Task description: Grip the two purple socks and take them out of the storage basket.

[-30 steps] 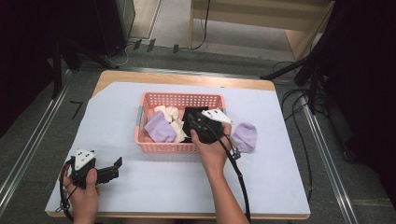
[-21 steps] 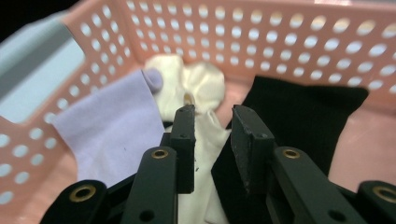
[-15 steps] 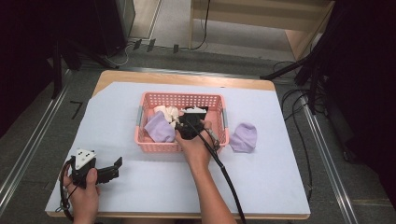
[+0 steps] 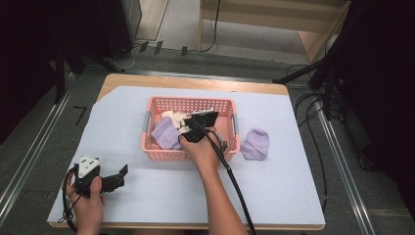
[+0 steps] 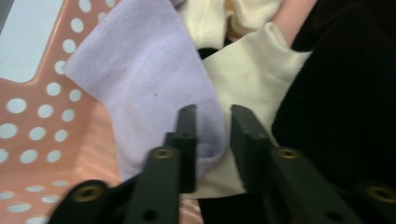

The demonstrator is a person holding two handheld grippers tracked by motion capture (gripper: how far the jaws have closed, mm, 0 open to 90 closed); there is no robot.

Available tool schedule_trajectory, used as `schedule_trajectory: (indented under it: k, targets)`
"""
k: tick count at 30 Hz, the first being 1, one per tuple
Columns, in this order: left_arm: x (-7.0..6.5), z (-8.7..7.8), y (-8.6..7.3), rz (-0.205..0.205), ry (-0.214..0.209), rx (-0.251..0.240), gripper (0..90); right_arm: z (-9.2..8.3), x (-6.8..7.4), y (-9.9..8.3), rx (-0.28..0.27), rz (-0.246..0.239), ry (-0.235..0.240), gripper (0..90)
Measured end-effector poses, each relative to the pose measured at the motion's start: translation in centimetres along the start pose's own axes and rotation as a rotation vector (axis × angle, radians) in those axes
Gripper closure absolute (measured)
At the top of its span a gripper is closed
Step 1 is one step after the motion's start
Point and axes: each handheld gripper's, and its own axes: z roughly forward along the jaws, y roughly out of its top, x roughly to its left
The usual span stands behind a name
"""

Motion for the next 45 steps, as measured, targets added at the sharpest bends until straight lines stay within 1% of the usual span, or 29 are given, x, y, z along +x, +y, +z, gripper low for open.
schedule_trajectory:
  k: [2, 3, 4, 6, 7, 10, 12, 14, 17, 18, 19, 20, 23, 25, 27, 28, 29, 31, 32, 33, 34, 35, 36, 37, 39, 40, 42, 44, 45]
  targets:
    - [0.0, 0.0, 0.0, 0.0, 0.002, -0.001, 0.1, 0.0, 0.1, 0.0, -0.006, 0.002, 0.008, 86.0]
    - [0.0, -0.1, 0.0, -0.001, 0.0, -0.002, 0.1, -0.1, 0.0, -0.1, -0.018, -0.027, -0.009, 89.1]
    - [0.0, -0.1, 0.0, -0.001, -0.004, -0.001, 0.1, -0.2, 0.1, -0.2, -0.042, -0.048, -0.02, 89.8]
    - [0.0, 0.0, 0.0, -0.005, -0.003, 0.002, 0.1, -0.6, 0.2, -0.4, -0.093, -0.072, -0.015, 90.0]
    - [0.0, 0.0, 0.0, -0.007, 0.0, 0.0, 0.1, -1.0, 0.1, -0.6, -0.139, -0.085, -0.006, 90.0]
    - [0.0, 0.0, 0.0, -0.004, -0.002, 0.002, 0.1, -2.2, -0.1, -0.9, -0.258, -0.089, 0.021, 90.0]
    - [0.0, 0.0, 0.0, -0.001, 0.002, 0.003, 0.1, -2.8, -0.1, -1.1, -0.315, -0.117, 0.024, 90.0]
    - [-0.1, 0.0, 0.0, 0.001, 0.005, -0.002, 0.1, -3.4, -0.2, -1.4, -0.391, -0.146, 0.024, 90.0]
    - [0.0, 0.0, 0.0, -0.001, 0.004, 0.005, 0.1, -4.0, -0.2, -1.8, -0.452, -0.176, 0.018, 90.0]
    - [0.0, 0.0, 0.0, -0.001, 0.004, 0.005, 0.1, -4.0, -0.2, -1.8, -0.452, -0.176, 0.018, 90.0]
    - [0.0, 0.0, 0.0, 0.001, 0.003, 0.004, 0.1, -4.7, -0.3, -2.1, -0.497, -0.188, 0.012, 90.0]
    - [0.0, 0.0, 0.0, -0.003, 0.002, 0.004, 0.1, -5.0, -0.6, -2.2, -0.519, -0.181, 0.012, 90.0]
    - [0.0, 0.0, 0.0, -0.002, -0.001, 0.004, 0.1, -5.6, -1.2, -2.4, -0.548, -0.174, -0.003, 90.0]
    - [0.1, 0.1, 0.0, -0.01, -0.001, 0.008, 0.1, -6.0, -1.5, -2.5, -0.562, -0.166, -0.016, 90.0]
    - [0.1, 0.1, 0.0, -0.016, -0.002, 0.006, 0.1, -6.6, -1.9, -2.6, -0.572, -0.167, -0.028, 90.0]
    - [0.1, 0.1, 0.0, -0.015, -0.002, 0.007, 0.1, -6.9, -2.1, -2.6, -0.588, -0.167, -0.034, 90.0]
    - [0.1, 0.1, 0.1, -0.015, -0.002, 0.009, 0.1, -7.2, -2.3, -2.6, -0.596, -0.159, -0.039, 90.0]
    - [0.1, 0.1, 0.0, -0.017, -0.001, 0.008, 0.1, -8.1, -2.7, -2.6, -0.644, -0.156, -0.052, 90.0]
    - [0.1, 0.1, 0.0, -0.015, -0.001, 0.008, 0.1, -8.8, -3.0, -2.7, -0.676, -0.155, -0.069, 90.0]
    - [0.1, 0.1, 0.1, -0.008, -0.001, 0.008, 0.1, -9.2, -3.1, -2.7, -0.692, -0.151, -0.082, 90.0]
    - [0.1, 0.1, 0.0, -0.007, 0.0, 0.005, 0.1, -9.7, -3.3, -2.7, -0.712, -0.145, -0.107, 90.0]
    - [0.1, 0.1, 0.0, -0.007, 0.0, 0.005, 0.1, -9.8, -3.4, -2.6, -0.706, -0.134, -0.125, 90.0]
    - [0.1, 0.1, 0.0, -0.007, -0.001, 0.004, 0.1, -9.8, -3.5, -2.5, -0.696, -0.135, -0.139, 90.0]
    - [0.1, 0.0, 0.0, -0.009, 0.0, 0.004, 0.1, -9.4, -3.6, -2.3, -0.664, -0.132, -0.161, 90.0]
    - [0.1, 0.0, 0.0, -0.009, -0.004, 0.005, 0.1, -8.3, -3.6, -2.1, -0.615, -0.134, -0.178, 90.0]
    - [0.2, 0.0, 0.0, -0.011, -0.008, 0.002, 0.1, -7.9, -3.6, -2.0, -0.588, -0.131, -0.176, 89.7]
    - [0.2, 0.0, 0.1, -0.015, -0.009, 0.009, 0.1, -6.8, -3.5, -1.9, -0.528, -0.112, -0.145, 85.6]
    - [0.1, 0.0, 0.0, -0.01, -0.006, 0.008, 0.1, -5.8, -3.4, -1.7, -0.484, -0.102, -0.118, 78.3]
    - [0.1, 0.1, 0.0, -0.007, -0.004, 0.005, 0.1, -5.5, -3.3, -1.6, -0.462, -0.088, -0.096, 72.5]
